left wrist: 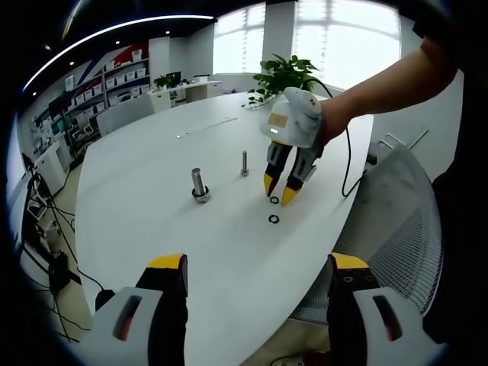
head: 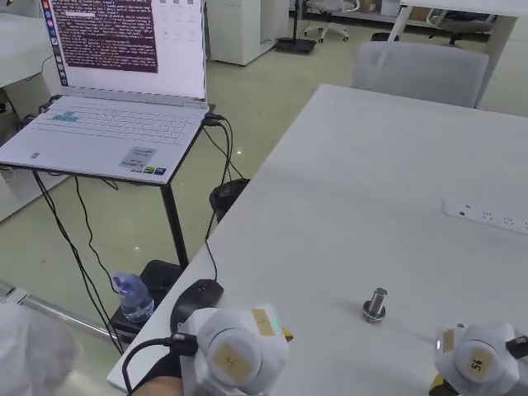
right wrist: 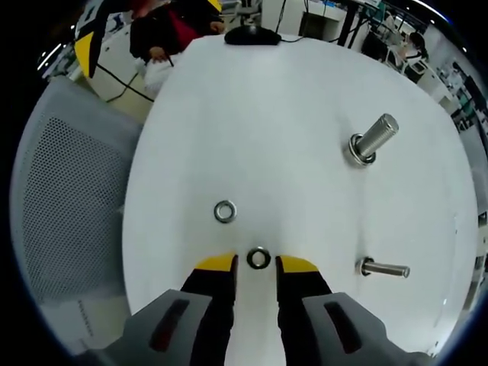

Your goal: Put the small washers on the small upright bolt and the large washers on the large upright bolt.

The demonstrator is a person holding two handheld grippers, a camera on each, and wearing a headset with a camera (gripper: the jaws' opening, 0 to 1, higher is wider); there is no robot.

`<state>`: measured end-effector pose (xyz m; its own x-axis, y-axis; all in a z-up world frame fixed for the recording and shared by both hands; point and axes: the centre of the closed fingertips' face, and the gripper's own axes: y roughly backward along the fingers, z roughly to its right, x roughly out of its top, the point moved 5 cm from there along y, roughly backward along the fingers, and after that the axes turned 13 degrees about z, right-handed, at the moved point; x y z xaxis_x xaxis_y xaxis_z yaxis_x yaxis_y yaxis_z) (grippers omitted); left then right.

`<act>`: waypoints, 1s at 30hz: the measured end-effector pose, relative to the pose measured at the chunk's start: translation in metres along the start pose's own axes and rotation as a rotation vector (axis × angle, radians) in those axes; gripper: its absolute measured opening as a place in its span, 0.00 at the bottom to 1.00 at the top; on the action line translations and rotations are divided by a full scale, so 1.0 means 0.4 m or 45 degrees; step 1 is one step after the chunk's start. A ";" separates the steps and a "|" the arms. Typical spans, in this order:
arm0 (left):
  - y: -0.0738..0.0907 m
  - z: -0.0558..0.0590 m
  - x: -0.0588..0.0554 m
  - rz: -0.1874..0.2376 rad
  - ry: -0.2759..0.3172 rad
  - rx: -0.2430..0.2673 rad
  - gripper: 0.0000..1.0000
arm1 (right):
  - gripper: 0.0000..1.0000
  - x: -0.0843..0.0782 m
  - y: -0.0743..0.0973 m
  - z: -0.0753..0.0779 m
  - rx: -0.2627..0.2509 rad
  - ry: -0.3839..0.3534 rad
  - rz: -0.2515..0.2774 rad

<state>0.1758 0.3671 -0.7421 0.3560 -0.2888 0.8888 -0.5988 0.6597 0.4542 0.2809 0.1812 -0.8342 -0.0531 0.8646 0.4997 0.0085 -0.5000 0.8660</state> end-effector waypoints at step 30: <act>0.006 0.007 -0.002 -0.012 0.005 0.002 0.70 | 0.13 0.000 -0.001 0.007 -0.025 -0.090 -0.036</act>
<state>0.1720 0.3671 -0.7416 0.3644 -0.2918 0.8843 -0.5966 0.6560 0.4623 0.2838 0.1814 -0.8343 0.0177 0.8793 0.4760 -0.0119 -0.4758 0.8795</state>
